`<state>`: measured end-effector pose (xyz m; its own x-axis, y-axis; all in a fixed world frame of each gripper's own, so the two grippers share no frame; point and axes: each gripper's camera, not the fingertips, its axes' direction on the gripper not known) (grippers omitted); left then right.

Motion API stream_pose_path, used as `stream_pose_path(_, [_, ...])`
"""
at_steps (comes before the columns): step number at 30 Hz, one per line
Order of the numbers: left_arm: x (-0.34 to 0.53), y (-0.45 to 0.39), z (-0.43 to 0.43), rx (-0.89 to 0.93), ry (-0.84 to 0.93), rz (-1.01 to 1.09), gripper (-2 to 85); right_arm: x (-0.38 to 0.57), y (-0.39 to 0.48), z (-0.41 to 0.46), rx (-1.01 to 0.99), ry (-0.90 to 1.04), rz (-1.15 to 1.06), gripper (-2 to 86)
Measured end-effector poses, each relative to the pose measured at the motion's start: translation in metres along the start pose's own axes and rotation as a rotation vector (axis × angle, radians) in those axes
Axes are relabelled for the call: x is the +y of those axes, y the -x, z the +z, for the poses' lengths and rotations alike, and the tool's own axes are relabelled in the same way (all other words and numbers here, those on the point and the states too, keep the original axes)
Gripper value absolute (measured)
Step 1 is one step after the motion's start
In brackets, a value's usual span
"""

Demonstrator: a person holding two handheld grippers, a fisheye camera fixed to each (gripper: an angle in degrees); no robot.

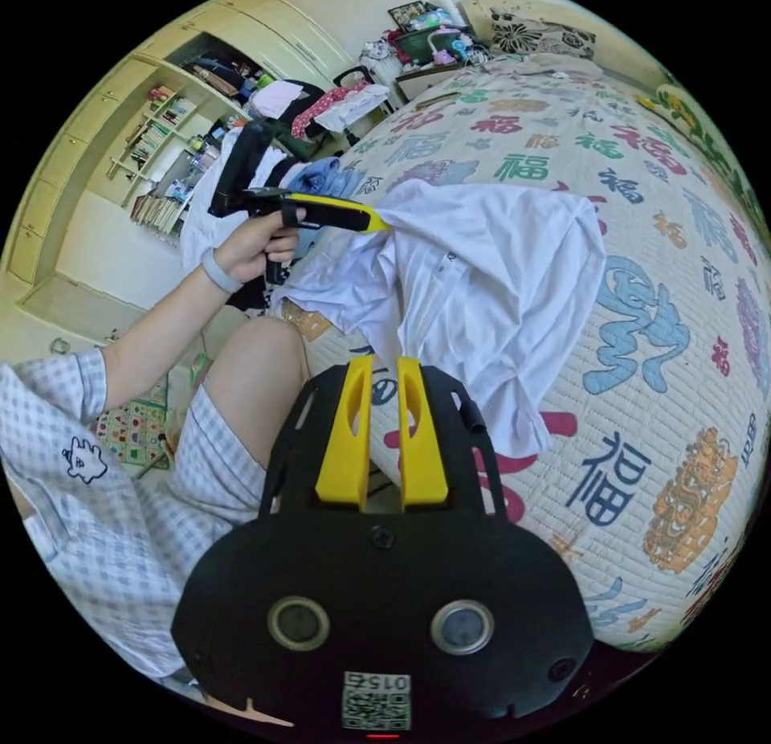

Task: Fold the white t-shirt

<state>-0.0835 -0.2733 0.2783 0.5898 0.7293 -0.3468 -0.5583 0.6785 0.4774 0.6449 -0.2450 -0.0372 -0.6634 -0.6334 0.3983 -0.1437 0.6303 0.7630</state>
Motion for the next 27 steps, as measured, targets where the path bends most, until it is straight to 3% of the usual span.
stream_pose_path(6, [-0.005, 0.026, -0.02, 0.031, -0.055, -0.019, 0.9, -0.02, 0.005, 0.047, 0.13, 0.143, 0.041, 9.1])
stream_pose_path(16, [-0.039, 0.059, -0.032, 0.08, -0.202, -0.102, 0.7, -0.02, 0.022, 0.055, 0.21, 0.122, 0.108, 9.4])
stream_pose_path(18, [-0.045, 0.06, -0.029, 0.091, -0.214, -0.111, 0.6, -0.024, 0.023, 0.061, 0.281, 0.127, 0.136, 8.5])
stream_pose_path(21, [-0.052, 0.06, -0.023, 0.086, -0.235, -0.116, 0.6, -0.028, 0.026, 0.061, 0.2, 0.064, 0.164, 2.0])
stream_pose_path(27, [-0.065, 0.07, -0.014, -0.208, -0.263, -0.296, 0.8, -0.016, 0.055, 0.034, 0.186, 0.066, 0.042, 0.2])
